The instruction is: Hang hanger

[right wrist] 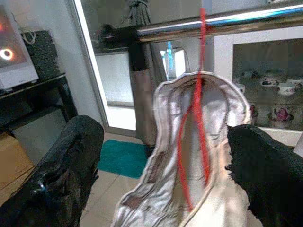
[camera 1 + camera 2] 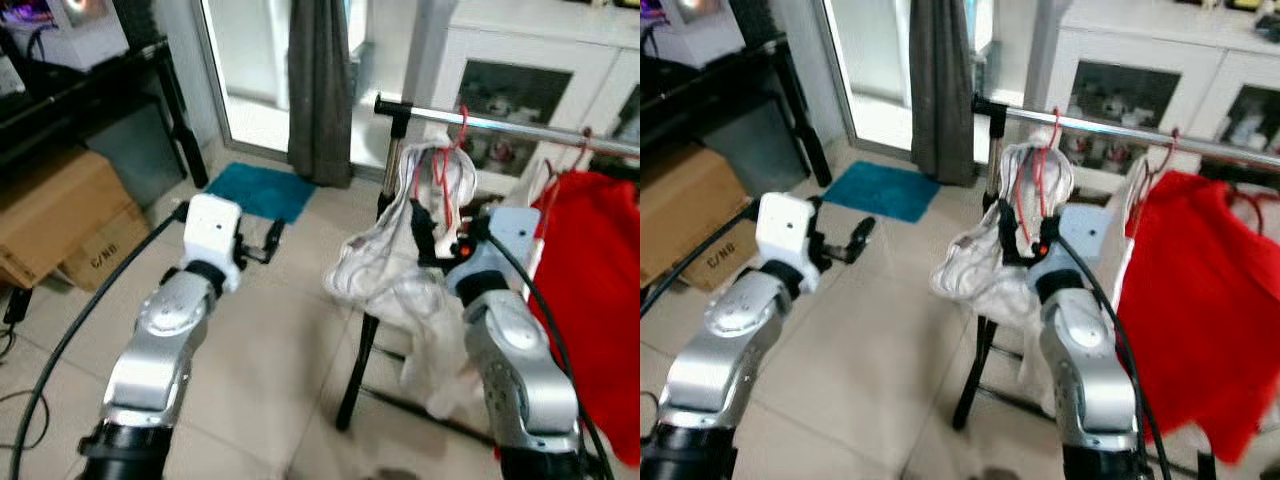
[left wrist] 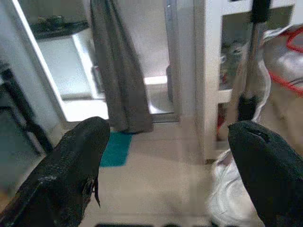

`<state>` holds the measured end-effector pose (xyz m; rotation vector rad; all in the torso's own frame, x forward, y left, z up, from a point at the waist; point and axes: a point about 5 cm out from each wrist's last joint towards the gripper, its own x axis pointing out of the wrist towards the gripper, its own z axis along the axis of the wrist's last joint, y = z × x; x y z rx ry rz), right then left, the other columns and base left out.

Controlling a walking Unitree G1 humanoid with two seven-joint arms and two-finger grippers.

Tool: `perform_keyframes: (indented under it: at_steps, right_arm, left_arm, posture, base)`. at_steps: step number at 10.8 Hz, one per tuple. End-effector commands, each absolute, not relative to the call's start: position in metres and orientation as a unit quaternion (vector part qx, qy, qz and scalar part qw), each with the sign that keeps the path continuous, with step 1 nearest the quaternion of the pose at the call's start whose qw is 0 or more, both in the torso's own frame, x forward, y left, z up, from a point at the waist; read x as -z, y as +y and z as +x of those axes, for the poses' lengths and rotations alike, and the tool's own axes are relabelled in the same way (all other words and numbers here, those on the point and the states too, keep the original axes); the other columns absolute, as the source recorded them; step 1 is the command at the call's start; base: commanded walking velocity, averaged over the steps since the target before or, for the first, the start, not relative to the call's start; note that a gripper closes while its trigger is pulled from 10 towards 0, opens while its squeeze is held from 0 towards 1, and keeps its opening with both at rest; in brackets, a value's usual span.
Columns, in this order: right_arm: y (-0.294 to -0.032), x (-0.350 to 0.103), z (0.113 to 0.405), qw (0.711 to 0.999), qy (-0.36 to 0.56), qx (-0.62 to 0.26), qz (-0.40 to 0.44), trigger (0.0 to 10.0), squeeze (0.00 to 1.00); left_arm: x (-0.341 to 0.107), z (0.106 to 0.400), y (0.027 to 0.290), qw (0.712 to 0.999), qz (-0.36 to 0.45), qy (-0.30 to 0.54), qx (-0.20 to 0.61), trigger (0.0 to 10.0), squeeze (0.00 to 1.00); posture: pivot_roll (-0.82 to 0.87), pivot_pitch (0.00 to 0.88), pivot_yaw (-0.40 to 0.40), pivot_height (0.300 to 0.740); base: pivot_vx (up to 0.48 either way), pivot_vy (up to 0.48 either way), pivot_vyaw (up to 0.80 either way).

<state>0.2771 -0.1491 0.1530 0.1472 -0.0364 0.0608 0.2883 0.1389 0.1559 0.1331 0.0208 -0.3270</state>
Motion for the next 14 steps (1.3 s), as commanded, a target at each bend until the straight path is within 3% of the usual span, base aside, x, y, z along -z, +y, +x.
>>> perform_keyframes:
  at_steps: [1, 3, 9, 12, 14]
  right_arm:
    - [-0.149, -0.159, 0.280, 0.996, -0.026, -0.035, 0.081, 10.0, 0.00]
    - [-0.152, -0.167, 0.284, 0.996, -0.041, -0.036, 0.075, 10.0, 0.00]
    - [-0.180, -0.181, 0.292, 1.000, 0.001, 0.001, -0.010, 10.0, 0.00]
    - [-0.184, -0.187, 0.287, 0.999, 0.018, -0.027, -0.034, 10.0, 0.00]
    - [-0.187, -0.190, 0.284, 0.998, 0.043, -0.040, -0.034, 10.0, 0.00]
  left_arm:
    - [-0.162, 0.289, 0.139, 0.983, 0.074, 0.002, 0.168, 10.0, 0.00]
    - [-0.161, 0.293, 0.138, 0.981, 0.084, 0.002, 0.174, 10.0, 0.00]
    - [-0.159, 0.288, 0.123, 0.969, 0.084, 0.002, 0.233, 10.0, 0.00]
    - [-0.157, 0.286, 0.125, 0.969, 0.086, 0.007, 0.233, 10.0, 0.00]
    - [-0.157, 0.287, 0.125, 0.968, 0.085, 0.007, 0.238, 10.0, 0.00]
  posture:
    - [-0.07, 0.000, 0.021, 0.740]
    - [-0.07, 0.000, 0.023, 0.740]
    - [-0.08, 0.000, 0.022, 0.740]
    - [-0.08, 0.000, 0.006, 0.740]
    - [-0.08, 0.000, -0.005, 0.740]
  base:
    - [0.405, 0.000, 0.00]
    - [0.336, 0.000, 0.00]
    - [0.000, 0.000, 0.00]
    - [0.000, -0.460, 0.00]
    - [0.000, 0.000, 0.00]
